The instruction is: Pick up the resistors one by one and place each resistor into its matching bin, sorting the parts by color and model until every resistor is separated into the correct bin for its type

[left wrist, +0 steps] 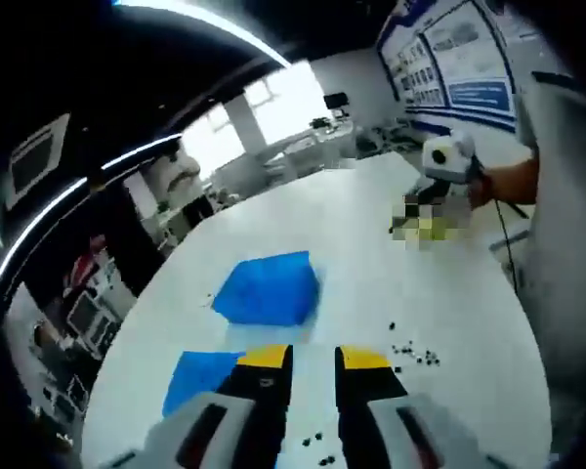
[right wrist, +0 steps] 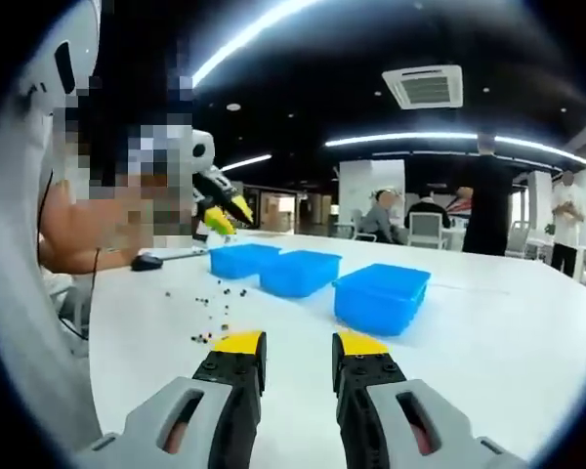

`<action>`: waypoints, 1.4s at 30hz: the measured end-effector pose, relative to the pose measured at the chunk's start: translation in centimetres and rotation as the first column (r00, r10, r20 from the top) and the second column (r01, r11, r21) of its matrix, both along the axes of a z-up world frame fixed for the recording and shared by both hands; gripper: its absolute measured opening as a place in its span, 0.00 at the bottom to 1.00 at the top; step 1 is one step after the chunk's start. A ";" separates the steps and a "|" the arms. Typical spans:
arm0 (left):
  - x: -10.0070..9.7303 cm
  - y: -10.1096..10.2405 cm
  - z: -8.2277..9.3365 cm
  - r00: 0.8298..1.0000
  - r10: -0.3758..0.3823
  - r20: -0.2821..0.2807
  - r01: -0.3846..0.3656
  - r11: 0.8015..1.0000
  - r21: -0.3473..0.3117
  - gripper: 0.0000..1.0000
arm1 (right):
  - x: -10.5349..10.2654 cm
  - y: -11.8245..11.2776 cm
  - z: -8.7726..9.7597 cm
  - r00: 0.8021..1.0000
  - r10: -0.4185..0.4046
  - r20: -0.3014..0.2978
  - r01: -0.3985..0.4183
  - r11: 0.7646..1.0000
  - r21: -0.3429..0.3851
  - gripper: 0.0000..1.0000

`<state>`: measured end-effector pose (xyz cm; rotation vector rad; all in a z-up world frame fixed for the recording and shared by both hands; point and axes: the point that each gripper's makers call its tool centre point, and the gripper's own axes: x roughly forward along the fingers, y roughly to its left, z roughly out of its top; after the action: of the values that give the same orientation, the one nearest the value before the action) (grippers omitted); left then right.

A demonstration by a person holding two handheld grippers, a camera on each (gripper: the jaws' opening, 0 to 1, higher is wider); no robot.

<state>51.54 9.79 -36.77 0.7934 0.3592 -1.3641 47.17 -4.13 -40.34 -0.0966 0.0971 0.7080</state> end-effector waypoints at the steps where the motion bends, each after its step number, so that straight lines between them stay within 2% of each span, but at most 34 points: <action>1: -0.8 -1.1 -0.6 0.999 -0.038 -0.025 0.039 0.999 0.022 0.21 | 0.0 -0.1 0.0 1.000 -0.003 0.001 0.003 1.000 0.001 0.29; 3: -1.9 -2.7 -2.3 0.993 -0.080 -0.089 0.088 0.991 0.097 0.21 | -0.1 -0.3 0.0 1.000 -0.012 0.002 0.012 1.000 0.013 0.29; 5: -2.5 -3.5 -3.8 0.987 -0.086 -0.136 0.109 0.979 0.174 0.21 | -0.2 -0.5 -0.2 1.000 -0.018 -0.002 0.018 1.000 0.020 0.29; 7: -2.6 -4.6 -5.4 0.984 -0.097 -0.152 0.133 0.961 0.243 0.21 | -0.3 -0.5 -0.2 1.000 -0.020 -0.005 0.020 1.000 0.025 0.29; 9: -2.6 -5.4 -6.9 0.978 -0.109 -0.179 0.158 0.943 0.293 0.22 | -0.4 -0.6 -0.2 1.000 -0.019 -0.002 0.019 0.999 0.028 0.29; 10: -2.5 -6.0 -7.5 0.978 -0.107 -0.181 0.159 0.940 0.301 0.23 | -0.4 -0.7 -0.1 1.000 -0.019 -0.001 0.019 0.999 0.030 0.29; 13: -2.1 -6.0 -9.0 0.976 -0.087 -0.199 0.157 0.916 0.370 0.22 | -0.5 -1.1 -0.1 1.000 -0.024 0.002 0.024 0.999 0.034 0.29; 19: -1.9 -5.5 -10.7 0.972 -0.081 -0.223 0.174 0.882 0.438 0.19 | -0.6 -2.1 -0.2 0.999 -0.045 0.002 0.045 0.998 0.052 0.29; 25: -1.4 -5.2 -11.5 0.974 -0.038 -0.224 0.141 0.874 0.465 0.18 | -0.5 -3.3 -0.7 0.998 -0.061 -0.017 0.062 0.997 0.048 0.29; 26: -1.7 -5.3 -11.4 0.968 -0.030 -0.249 0.143 0.882 0.450 0.16 | -0.5 -3.4 -0.6 0.998 -0.061 -0.015 0.061 0.997 0.042 0.29; 27: -1.5 -5.2 -11.4 0.970 -0.028 -0.242 0.139 0.879 0.456 0.15 | -0.5 -3.4 -0.6 0.998 -0.058 -0.012 0.059 0.998 0.033 0.29; 29: -1.7 -5.2 -11.4 0.964 -0.031 -0.262 0.149 0.885 0.442 0.08 | -0.5 -3.5 -0.7 0.998 -0.058 -0.013 0.058 0.998 0.024 0.29; 36: -1.7 -5.4 -11.3 0.965 -0.053 -0.258 0.162 0.891 0.423 0.07 | -0.7 -3.6 -0.9 0.998 -0.065 -0.021 0.066 0.997 0.034 0.29; 38: -2.2 -5.9 -10.9 0.956 -0.052 -0.289 0.164 0.912 0.377 0.07 | -0.8 -3.3 -0.8 0.998 -0.061 -0.023 0.062 0.997 0.037 0.29; 40: -3.0 -6.5 -9.8 0.941 -0.089 -0.328 0.193 0.935 0.298 0.07 | -0.9 -3.3 -0.8 0.998 -0.058 -0.023 0.058 0.998 0.027 0.29; 42: -3.1 -6.8 -8.5 0.935 -0.100 -0.340 0.183 0.958 0.223 0.07 | -0.8 -3.3 -0.7 0.998 -0.058 -0.020 0.058 0.998 0.019 0.29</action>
<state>48.41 2.98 -45.24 0.8129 0.7587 -1.6124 46.38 -7.47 -41.05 -0.0685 0.1111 0.6517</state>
